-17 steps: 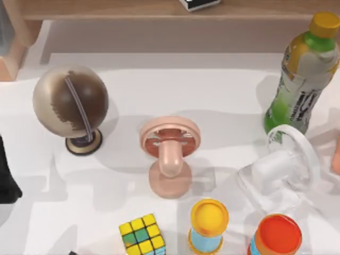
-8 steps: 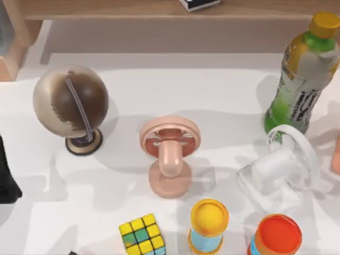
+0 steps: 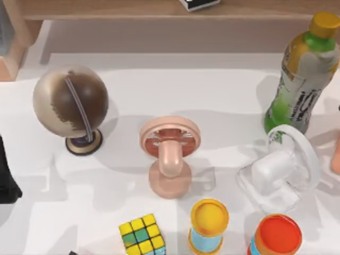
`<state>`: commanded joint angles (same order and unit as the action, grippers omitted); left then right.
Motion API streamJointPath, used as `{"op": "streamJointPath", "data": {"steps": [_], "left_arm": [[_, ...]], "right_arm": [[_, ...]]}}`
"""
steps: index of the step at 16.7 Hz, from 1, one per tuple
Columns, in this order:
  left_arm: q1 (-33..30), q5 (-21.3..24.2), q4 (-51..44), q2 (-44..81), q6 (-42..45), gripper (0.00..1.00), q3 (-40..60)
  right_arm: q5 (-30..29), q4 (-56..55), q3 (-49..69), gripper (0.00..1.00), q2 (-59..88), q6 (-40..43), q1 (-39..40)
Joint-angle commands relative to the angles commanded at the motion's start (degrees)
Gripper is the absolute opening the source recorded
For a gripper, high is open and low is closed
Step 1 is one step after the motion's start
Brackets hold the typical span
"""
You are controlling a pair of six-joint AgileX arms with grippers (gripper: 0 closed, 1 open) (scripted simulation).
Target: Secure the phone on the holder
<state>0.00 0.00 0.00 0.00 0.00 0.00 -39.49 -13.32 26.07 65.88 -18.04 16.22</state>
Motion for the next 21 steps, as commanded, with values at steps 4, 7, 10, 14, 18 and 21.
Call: {"op": "streamJointPath", "data": {"steps": [4, 7, 10, 14, 18, 21], "left_arm": [[0.0, 0.0, 0.0, 0.0, 0.0, 1.00, 0.0], [0.0, 0.0, 0.0, 0.0, 0.0, 1.00, 0.0], [0.0, 0.0, 0.0, 0.0, 0.0, 1.00, 0.0], [0.0, 0.0, 0.0, 0.0, 0.0, 1.00, 0.0], [0.0, 0.0, 0.0, 0.0, 0.0, 1.00, 0.0], [0.0, 0.0, 0.0, 0.0, 0.0, 1.00, 0.0]], "right_arm": [[0.0, 0.0, 0.0, 0.15, 0.0, 0.0, 0.0], [0.0, 0.0, 0.0, 0.38, 0.0, 0.0, 0.0], [0.0, 0.0, 0.0, 0.60, 0.0, 0.0, 0.0], [0.0, 0.0, 0.0, 0.90, 0.0, 0.0, 0.0], [0.0, 0.0, 0.0, 1.00, 0.0, 0.0, 0.0], [0.0, 0.0, 0.0, 1.00, 0.0, 0.0, 0.0]]}}
